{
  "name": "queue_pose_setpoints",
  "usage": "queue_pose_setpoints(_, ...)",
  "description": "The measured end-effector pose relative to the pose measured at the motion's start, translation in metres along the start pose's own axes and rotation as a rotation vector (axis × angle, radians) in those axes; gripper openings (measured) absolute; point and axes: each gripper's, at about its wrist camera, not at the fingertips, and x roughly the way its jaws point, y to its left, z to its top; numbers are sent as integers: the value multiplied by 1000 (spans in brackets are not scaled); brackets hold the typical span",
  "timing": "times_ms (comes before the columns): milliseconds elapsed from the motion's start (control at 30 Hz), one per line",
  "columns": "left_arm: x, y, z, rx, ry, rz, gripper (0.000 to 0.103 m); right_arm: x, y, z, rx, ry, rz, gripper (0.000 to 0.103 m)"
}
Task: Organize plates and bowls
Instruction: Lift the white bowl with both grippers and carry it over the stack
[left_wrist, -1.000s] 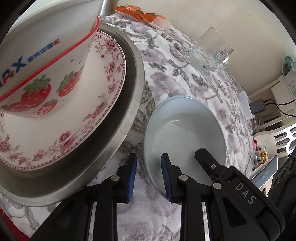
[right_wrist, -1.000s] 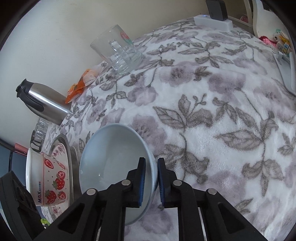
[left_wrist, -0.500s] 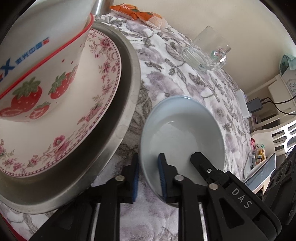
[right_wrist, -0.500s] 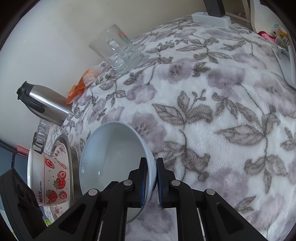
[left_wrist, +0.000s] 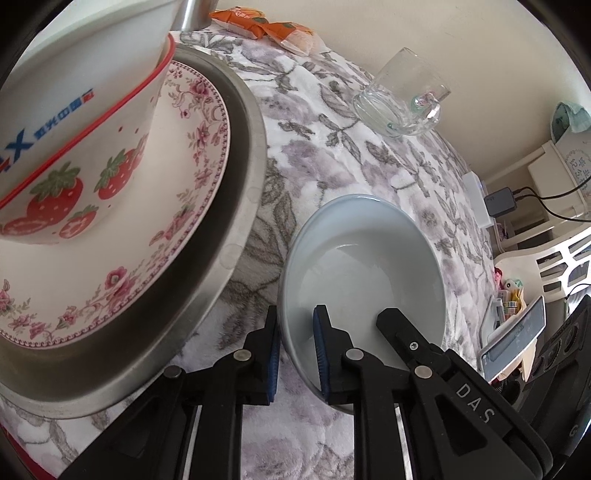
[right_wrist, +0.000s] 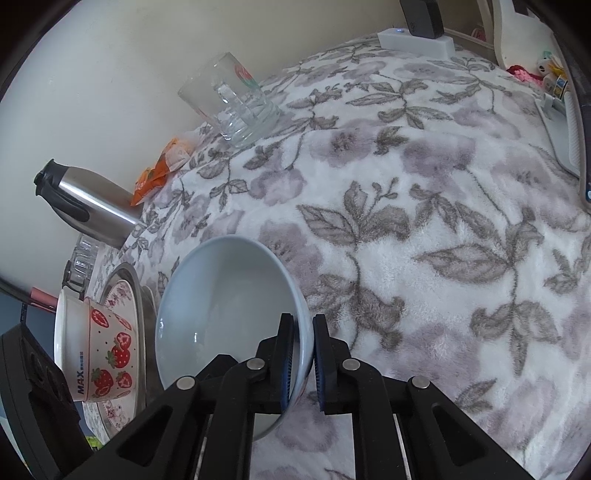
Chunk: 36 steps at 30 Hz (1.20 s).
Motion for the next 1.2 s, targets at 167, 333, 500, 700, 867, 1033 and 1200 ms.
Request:
queue_pose_setpoints(167, -5, -5, -1, 19, -2, -16, 18, -7, -3, 0, 3, -12, -2, 12)
queue_pose_setpoints(333, -12, -13, 0, 47, -7, -44, 18, -22, -1, 3, 6, -48, -3, 12)
queue_pose_setpoints(500, -31, -24, 4, 81, -42, -80, 18, -43, 6, 6, 1, -96, 13, 12)
queue_pose_setpoints(700, -58, -29, 10, 110, -86, -128, 18, -70, 22, 8, -21, -153, 24, 12)
queue_pose_setpoints(867, -82, -31, 14, 136, -130, -153, 19, -91, 40, 7, -57, -200, 39, 12)
queue_pose_setpoints(1033, -104, -29, 19, 159, -168, -176, 19, -108, 56, 6, -81, -238, 54, 12)
queue_pose_setpoints(1200, -122, -24, 24, 172, -196, -194, 19, -118, 72, 4, -99, -261, 66, 12)
